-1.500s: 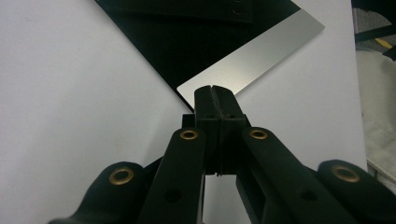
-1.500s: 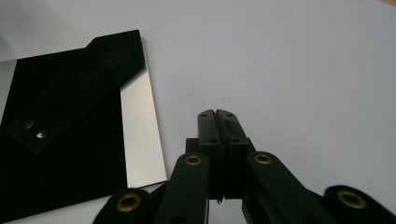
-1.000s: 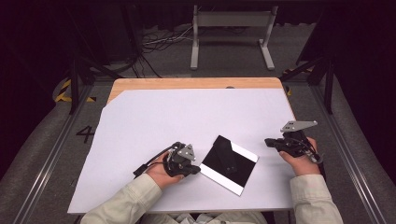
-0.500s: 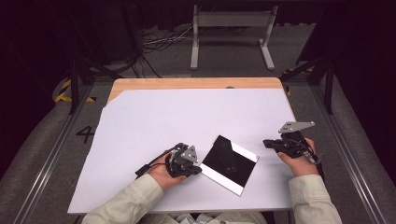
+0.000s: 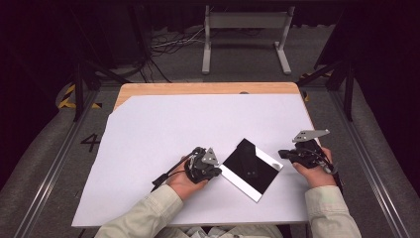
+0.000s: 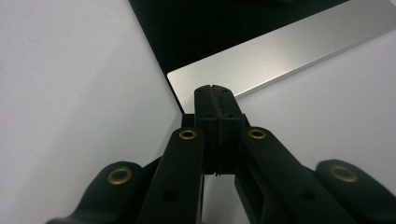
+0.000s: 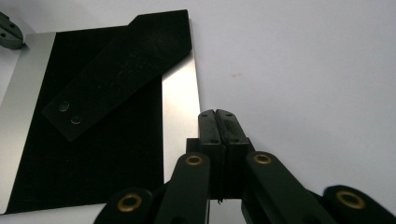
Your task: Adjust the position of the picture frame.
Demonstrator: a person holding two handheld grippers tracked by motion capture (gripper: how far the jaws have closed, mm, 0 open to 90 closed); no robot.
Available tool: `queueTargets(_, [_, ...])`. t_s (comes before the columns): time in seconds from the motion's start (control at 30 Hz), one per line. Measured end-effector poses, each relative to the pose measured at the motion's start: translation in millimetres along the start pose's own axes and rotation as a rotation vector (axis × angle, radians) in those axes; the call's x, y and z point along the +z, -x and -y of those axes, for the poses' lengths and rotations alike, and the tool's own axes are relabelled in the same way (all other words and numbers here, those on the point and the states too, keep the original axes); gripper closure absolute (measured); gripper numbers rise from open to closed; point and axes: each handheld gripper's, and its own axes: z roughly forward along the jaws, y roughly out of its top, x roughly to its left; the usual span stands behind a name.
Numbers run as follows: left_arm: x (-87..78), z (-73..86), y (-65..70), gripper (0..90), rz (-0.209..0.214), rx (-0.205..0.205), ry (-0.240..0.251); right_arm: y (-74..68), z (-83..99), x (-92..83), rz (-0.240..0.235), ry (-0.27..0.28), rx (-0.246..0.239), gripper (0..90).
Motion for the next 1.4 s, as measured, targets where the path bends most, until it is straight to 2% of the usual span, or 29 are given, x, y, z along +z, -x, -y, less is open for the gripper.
queueTargets(0.07, [-0.5, 0.2, -0.1, 90.0, -0.007, 0.002, 0.007, 0.3, 0.4, 0.4, 0.004, -0.007, 0.003, 89.3])
queueTargets(0.13, [-3.6, 0.6, -2.4, 90.0, 0.021, -0.015, 0.024, 1.5, 1.8, 2.0, 0.016, -0.022, 0.001, 89.4])
queueTargets(0.3, [-16.3, 2.1, -7.6, 90.0, 0.046, -0.048, 0.08, 4.0, 5.6, 7.9, 0.032, -0.07, 0.009, 89.4])
queueTargets(0.47, [-23.3, 5.7, -11.3, 90.0, 0.048, -0.066, 0.09, 5.5, 10.1, 14.4, 0.031, -0.117, 0.028, 89.4])
queueTargets(0.53, [-26.9, 7.5, -14.1, 90.0, 0.047, -0.072, 0.091, 5.3, 11.4, 18.0, 0.017, -0.136, 0.028, 89.5])
queueTargets(0.7, [-31.9, 11.3, -19.3, 90.0, 0.049, -0.101, 0.098, 1.3, 10.7, 20.0, 0.027, -0.153, 0.007, 89.7])
queueTargets(0.83, [-35.5, 14.4, -22.4, 90.0, 0.046, -0.12, 0.1, -1.8, 10.8, 18.6, -0.018, -0.172, 0.026, 89.7])
queueTargets(0.93, [-37.0, 15.7, -23.4, 90.0, 0.046, -0.123, 0.097, -7.8, 10.1, 18.4, -0.06, -0.193, 0.022, 89.7])
queueTargets(1.07, [-37.3, 17.0, -23.9, 90.0, 0.046, -0.12, 0.088, -22.5, 8.0, 19.9, -0.14, -0.227, -0.018, 89.7])
queueTargets(1.1, [-37.3, 17.0, -23.9, 90.0, 0.046, -0.12, 0.088, -22.5, 8.0, 19.9, -0.14, -0.227, -0.018, 89.7])
queueTargets(1.17, [-37.7, 17.4, -24.1, 90.0, 0.045, -0.127, 0.094, -32.0, 5.8, 21.0, -0.184, -0.251, -0.054, 89.7])
queueTargets(1.23, [-38.2, 17.6, -24.5, 90.0, 0.049, -0.129, 0.094, -39.6, 3.1, 22.0, -0.21, -0.276, -0.09, 89.7])
queueTargets(1.3, [-38.2, 17.8, -24.2, 90.0, 0.057, -0.126, 0.091, -40.2, 2.6, 22.0, -0.205, -0.279, -0.094, 89.6])
queueTargets(1.4, [-38.0, 17.6, -20.8, 90.0, 0.056, -0.123, 0.086, -43.1, 0.8, 22.0, -0.187, -0.255, -0.132, 89.5])
